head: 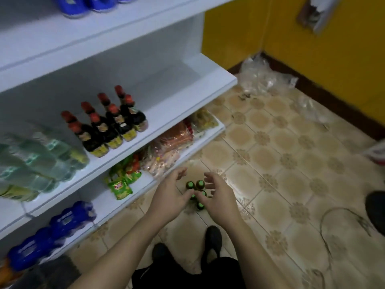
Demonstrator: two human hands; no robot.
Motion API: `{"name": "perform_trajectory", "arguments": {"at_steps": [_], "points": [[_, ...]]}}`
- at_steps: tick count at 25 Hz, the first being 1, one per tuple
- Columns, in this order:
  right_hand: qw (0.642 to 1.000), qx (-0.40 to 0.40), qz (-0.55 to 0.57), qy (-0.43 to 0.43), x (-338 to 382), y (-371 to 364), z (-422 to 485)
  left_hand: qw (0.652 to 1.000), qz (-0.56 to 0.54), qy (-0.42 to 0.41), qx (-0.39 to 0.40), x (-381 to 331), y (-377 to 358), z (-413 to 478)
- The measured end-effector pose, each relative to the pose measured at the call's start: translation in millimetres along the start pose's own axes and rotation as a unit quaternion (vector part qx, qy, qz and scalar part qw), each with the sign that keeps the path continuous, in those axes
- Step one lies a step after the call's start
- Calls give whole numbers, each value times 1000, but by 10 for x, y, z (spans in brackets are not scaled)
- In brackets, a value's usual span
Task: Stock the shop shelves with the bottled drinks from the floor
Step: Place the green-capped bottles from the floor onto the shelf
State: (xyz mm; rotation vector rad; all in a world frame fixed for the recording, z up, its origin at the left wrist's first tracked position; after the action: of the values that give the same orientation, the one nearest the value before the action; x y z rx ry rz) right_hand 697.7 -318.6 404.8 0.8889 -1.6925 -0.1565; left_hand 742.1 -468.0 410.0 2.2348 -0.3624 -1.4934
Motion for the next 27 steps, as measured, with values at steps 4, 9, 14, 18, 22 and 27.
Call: {"name": "perform_trajectory", "arguments": {"at_steps": [4,9,14,18,22,27], "points": [[996,33,20,-84,-773,319,105,997,26,52,46,-47,-673,397],[987,73,3,-140,-1594,595,547,990,37,119,62,61,-1372,910],[979,110,-37,-168,-2376,356,1315,981,44,155,107,590,-1923,1464],[964,160,-53,-204,-3131,-222,1787,977,71,175,99,1381,-2227,1951],[946,194,-95,-241,-3892,-859,2151,970,79,194,122,2268,-2630,2360],[938,174,-159,-253,-4565,-1442,2545,964,79,201,157,3171,-3212,2707]]}}
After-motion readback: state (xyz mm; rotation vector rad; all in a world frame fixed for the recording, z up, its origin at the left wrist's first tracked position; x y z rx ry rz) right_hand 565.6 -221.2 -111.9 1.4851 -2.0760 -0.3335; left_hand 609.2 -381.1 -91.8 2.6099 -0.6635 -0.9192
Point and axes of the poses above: each hand's wrist, its own z-axis towards the middle knuckle, its own y-axis out of the back of the hand, x = y × z, the point moved 2 cm from there along z, towards the middle knuckle, and after that the axes turned 3 degrees about x, right-handed, at the moved point
